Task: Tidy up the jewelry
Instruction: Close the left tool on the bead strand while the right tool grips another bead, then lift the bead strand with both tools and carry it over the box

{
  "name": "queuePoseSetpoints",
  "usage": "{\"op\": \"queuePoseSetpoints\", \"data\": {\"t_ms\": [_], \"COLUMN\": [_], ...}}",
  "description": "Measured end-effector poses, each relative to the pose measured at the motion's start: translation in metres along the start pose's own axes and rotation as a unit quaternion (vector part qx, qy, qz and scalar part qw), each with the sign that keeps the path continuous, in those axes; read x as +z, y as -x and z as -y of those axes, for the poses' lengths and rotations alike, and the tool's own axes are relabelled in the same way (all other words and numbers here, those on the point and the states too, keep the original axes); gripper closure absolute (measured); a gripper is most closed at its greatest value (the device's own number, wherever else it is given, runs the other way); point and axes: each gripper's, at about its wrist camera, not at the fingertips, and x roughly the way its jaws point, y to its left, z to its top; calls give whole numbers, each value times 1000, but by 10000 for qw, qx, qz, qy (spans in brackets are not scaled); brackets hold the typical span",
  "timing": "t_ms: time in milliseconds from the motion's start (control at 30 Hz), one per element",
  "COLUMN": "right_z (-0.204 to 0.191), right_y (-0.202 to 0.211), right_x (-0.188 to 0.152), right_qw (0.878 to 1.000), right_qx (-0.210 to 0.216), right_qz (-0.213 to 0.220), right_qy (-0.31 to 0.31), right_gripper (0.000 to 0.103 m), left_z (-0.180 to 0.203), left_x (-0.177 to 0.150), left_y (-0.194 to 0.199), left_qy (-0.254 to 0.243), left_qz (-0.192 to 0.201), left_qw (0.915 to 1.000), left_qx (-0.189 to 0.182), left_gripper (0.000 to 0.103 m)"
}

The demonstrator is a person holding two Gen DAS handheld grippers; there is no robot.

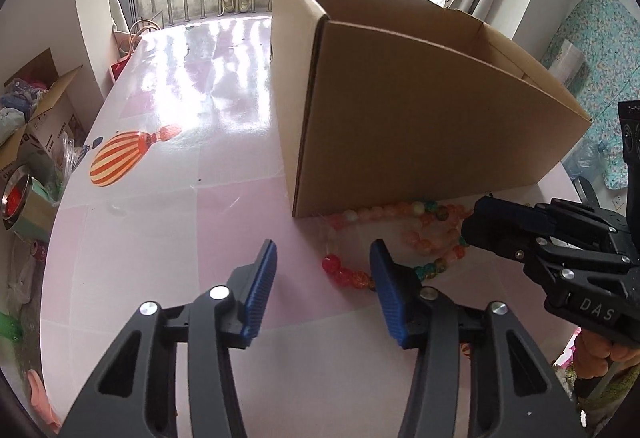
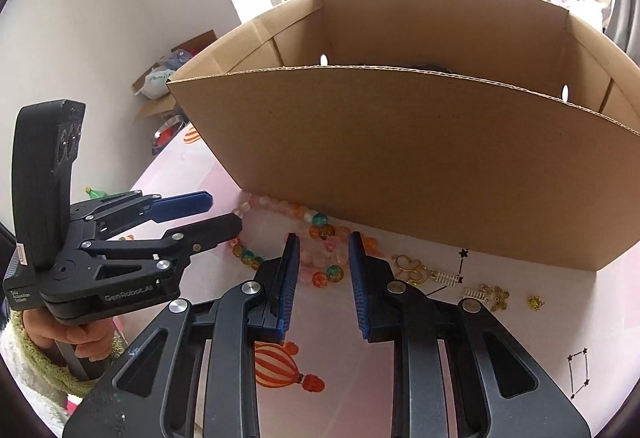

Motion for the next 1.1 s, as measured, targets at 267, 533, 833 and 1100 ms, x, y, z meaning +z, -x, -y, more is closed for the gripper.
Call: {"op": "queuePoseSetpoints", "data": {"t_ms": [267,533,833,1100], "right_z": [-2,0,-10,-7], "right_y": [-10,-13,21,40], "right_x": [-1,-1,0,-10], "right_qw": [9997,9999,9998,9980], "right_qx": [-166,-111,183,529], "right_qz": [-99,-117,127,-211], "right_qy": [128,37,17,-290], "right_gripper": [89,95,96,96], "left_z": [9,10,4,3], "left_x": [2,-1,2,-20], "left_y": [-8,-9,23,39], "left_qy": [-236,-342,-26,230], "left_qz": [-31,79,398,-38], "left_qw": [9992,9987,9991,9976], "left_qx": [325,382,-129,-653], "left_gripper": [78,94,94,94]}}
